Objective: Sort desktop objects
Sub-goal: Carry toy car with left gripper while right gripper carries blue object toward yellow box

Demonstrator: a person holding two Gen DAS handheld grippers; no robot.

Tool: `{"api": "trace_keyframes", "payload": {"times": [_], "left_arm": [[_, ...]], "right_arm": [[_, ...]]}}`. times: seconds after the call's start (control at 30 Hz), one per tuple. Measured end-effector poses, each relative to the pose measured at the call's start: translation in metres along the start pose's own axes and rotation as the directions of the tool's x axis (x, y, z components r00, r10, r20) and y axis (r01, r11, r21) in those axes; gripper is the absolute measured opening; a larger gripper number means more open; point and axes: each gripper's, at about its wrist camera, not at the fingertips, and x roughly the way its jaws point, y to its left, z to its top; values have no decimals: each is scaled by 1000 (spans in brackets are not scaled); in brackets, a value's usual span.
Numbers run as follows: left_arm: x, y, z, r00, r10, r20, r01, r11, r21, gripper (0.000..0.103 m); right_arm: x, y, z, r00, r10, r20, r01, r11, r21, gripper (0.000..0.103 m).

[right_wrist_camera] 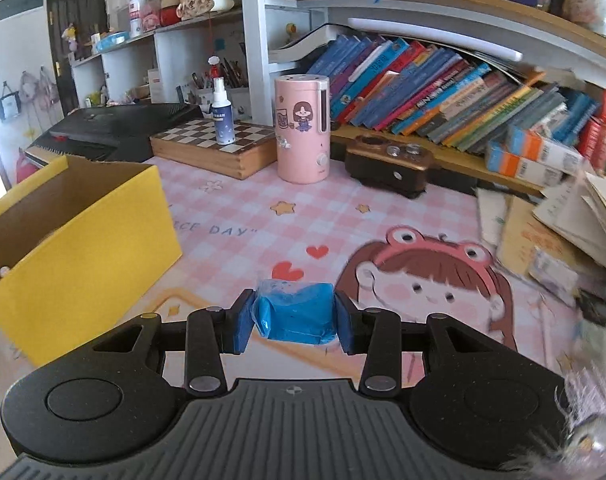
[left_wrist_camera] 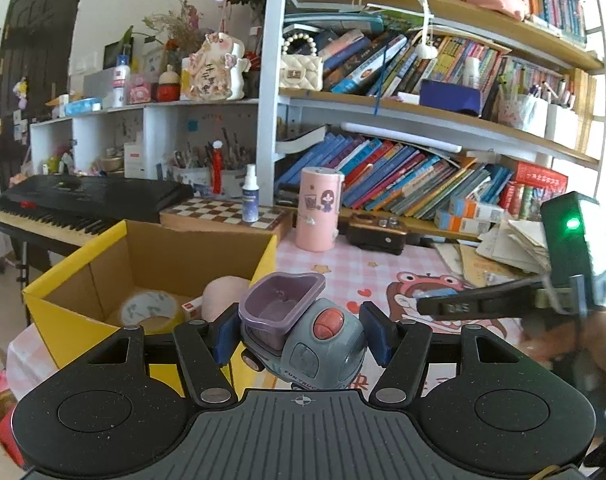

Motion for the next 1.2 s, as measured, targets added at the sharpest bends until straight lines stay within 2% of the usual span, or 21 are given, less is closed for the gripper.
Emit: {"api": "trace_keyframes", "payload": {"times": [0.3, 0.47, 0.67, 0.8, 0.97, 1.2], "left_arm": [[-9, 20, -3, 988, -154, 18, 153, 987, 39, 62], [-24, 42, -8, 969, -248, 13, 246, 966, 75, 62], [-48, 79, -15, 945, -327, -3, 326, 940, 105, 62], [-73, 106, -22, 928, -371, 20, 366, 922, 124, 62], [-93, 134, -34, 918, -396, -16, 394, 908, 141, 62], [-105, 166, -46, 938, -335, -86, 342, 934, 99, 62]], "right_arm": [[-59, 28, -13, 1000, -28, 1, 27, 997, 66, 38], [-87, 62, -26, 997, -75, 14, 73, 992, 101, 38], [-116, 112, -49, 988, -153, 25, 147, 976, 160, 38], [-128, 146, -65, 975, -222, -20, 223, 960, 168, 38], [-143, 189, -91, 968, -249, -36, 251, 947, 199, 38], [-147, 235, -104, 982, -174, -76, 186, 960, 208, 38]]}}
